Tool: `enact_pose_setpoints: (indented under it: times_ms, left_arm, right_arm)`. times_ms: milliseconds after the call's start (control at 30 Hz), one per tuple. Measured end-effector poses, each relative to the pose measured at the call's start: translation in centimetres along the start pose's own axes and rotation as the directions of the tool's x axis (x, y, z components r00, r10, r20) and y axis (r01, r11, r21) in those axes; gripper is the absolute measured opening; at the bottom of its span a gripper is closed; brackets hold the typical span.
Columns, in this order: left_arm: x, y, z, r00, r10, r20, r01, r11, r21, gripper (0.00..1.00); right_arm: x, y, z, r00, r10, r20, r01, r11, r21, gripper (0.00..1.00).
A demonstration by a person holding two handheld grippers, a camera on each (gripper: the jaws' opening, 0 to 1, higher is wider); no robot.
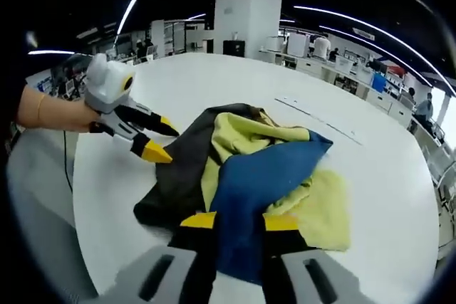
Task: Fold the garment on the visible template until the final outline fits inside the template.
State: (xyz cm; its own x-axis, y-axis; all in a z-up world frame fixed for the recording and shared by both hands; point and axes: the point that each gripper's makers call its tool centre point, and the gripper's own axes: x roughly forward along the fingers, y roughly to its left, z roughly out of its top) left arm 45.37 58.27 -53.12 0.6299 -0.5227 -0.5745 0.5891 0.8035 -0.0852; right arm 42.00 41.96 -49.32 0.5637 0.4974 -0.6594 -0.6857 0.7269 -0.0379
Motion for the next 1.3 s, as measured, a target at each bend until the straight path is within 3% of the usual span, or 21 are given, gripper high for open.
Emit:
enact_pose_setpoints:
  times_ms: [100,267,367,600,833,1033,1200,1300]
  left_arm:
    - [0.1,-0.1,0.1,1.000,-0.004,0.004,0.004,0.999,-0.040,0.28]
    - [0.1,0.6,-0.2,1.000,0.017,-0.006,-0.017,0.997,-0.079,0.00]
    - [-0.1,0.6,-0.2,1.000,0.010,0.000,-0.010,0.992,-0.125,0.00]
    - [-0.9,1.2,0.5,1.000,0.024,0.015,-0.023,0.996,-0.090,0.00]
    - [-2.1,2.7,1.8,0.998,0.058,0.039,-0.055,0.996,-0.067,0.00]
    - [-2.6,4.4,2.1,0.995,0.095,0.023,-0.093,0.994,-0.061,0.00]
    - [-2.8,6.1,2.1,0.992,0.126,0.008,-0.125,0.990,-0.060,0.00]
    - [-2.9,7.0,2.3,0.990,0.142,0.002,-0.142,0.989,-0.044,0.00]
  right_arm:
    - [0.0,0.2,-0.3,1.000,-0.001,-0.004,0.001,1.000,-0.006,0.00]
    - [-0.1,0.3,-0.3,1.000,-0.001,-0.003,0.001,1.000,-0.002,0.00]
    - [-0.2,0.4,-0.2,1.000,0.003,-0.002,-0.003,1.000,-0.019,0.00]
    - [-1.3,0.0,2.0,0.999,0.004,0.042,-0.002,0.999,-0.034,0.00]
    - [-2.7,-1.8,4.3,0.996,-0.033,0.081,0.037,0.998,-0.055,0.00]
    - [-3.7,-4.1,5.9,0.992,-0.064,0.107,0.069,0.997,-0.039,0.00]
    - [-4.4,-6.2,6.6,0.988,-0.098,0.117,0.097,0.995,0.011,0.00]
    - [-4.8,-7.1,6.9,0.985,-0.112,0.133,0.099,0.990,0.104,0.00]
